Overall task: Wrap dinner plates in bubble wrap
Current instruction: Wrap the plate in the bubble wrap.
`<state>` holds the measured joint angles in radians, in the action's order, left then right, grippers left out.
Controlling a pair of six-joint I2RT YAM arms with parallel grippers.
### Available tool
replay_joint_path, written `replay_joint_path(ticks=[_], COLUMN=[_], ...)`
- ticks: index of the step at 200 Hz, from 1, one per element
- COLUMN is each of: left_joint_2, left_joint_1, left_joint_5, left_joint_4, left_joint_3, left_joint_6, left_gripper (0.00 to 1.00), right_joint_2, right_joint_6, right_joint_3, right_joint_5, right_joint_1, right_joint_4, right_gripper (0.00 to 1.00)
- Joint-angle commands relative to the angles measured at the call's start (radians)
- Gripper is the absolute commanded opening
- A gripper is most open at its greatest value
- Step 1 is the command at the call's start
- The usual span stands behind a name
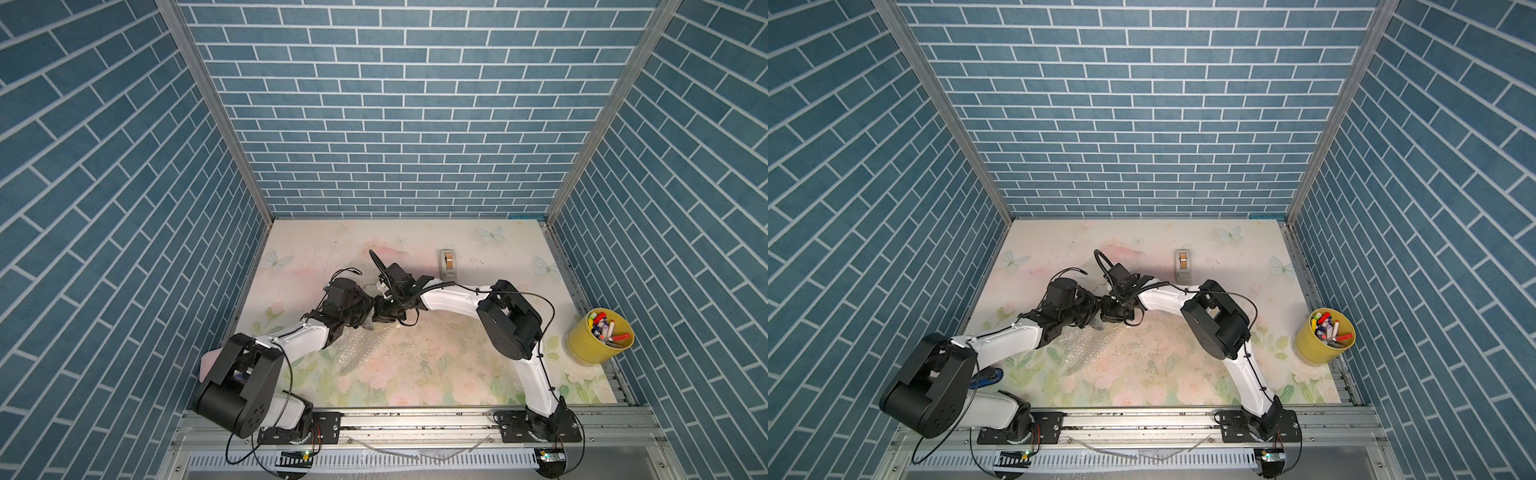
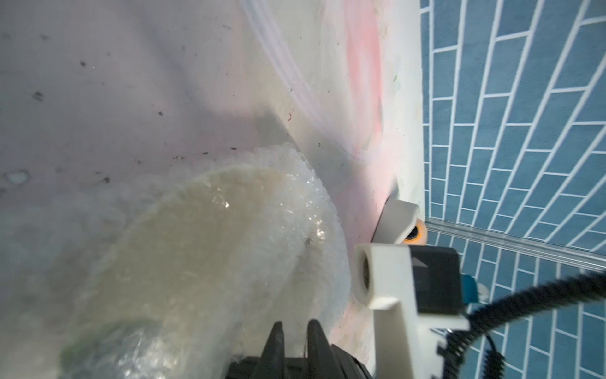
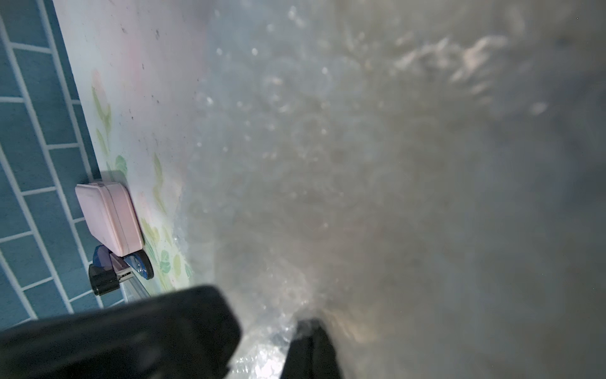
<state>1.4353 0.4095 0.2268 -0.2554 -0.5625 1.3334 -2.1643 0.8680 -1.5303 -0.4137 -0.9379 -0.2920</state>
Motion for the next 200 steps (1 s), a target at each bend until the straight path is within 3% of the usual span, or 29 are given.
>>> replay_joint_path(ticks=[1, 23, 47, 66, 85, 128, 147, 174, 200], left_joint_2=[0.085, 0.127, 0.19, 0.23, 0.215, 0.163, 0.159, 0.157, 0.151], left_joint_1=[-0.015, -0.045, -0.055, -0.054, -0.054, -0.054, -0.054, -0.054, -0.054], left_joint_5=[0.056, 0.071, 0.095, 0.129, 0.131, 0.118, 0.118, 0.115, 0.111], left_joint_4=[0.016, -0.048, -0.041, -0.101, -0.107, -0.049, -0.021, 0.012, 0.055], left_joint_3=[0.007, 0.088, 0.081, 0.085, 0.09, 0.07, 0.055, 0.034, 0.01], left_joint_6=[-0.032, -0.018, -0.073, -0.058, -0.052, -0.087, -0.109, -0.142, -0.183], left_gripper=[0.1, 0.08, 0.08, 0.08, 0.09, 0.09, 0.09, 0.14, 0.2], right_joint_2=[0.013, 0.055, 0.139, 0.225, 0.285, 0.286, 0.237, 0.206, 0.188], right_joint_6=[0.031, 0.025, 0.012, 0.0, 0.015, 0.096, 0.125, 0.131, 0.145], right_joint_3=[0.035, 0.048, 0.067, 0.104, 0.173, 0.3, 0.287, 0.268, 0.265], right_joint_5=[0.037, 0.067, 0.093, 0.138, 0.149, 0.047, -0.014, -0.01, 0.005], right_joint_1=[0.002, 0.004, 0.004, 0.002, 0.001, -0.007, -0.008, -0.006, 0.01], right_joint_4=[-0.036, -0.039, -0.063, -0.138, -0.196, -0.046, 0.03, 0.045, 0.037], right_gripper=[0.0, 0.0, 0.31, 0.45, 0.48, 0.53, 0.53, 0.51, 0.2])
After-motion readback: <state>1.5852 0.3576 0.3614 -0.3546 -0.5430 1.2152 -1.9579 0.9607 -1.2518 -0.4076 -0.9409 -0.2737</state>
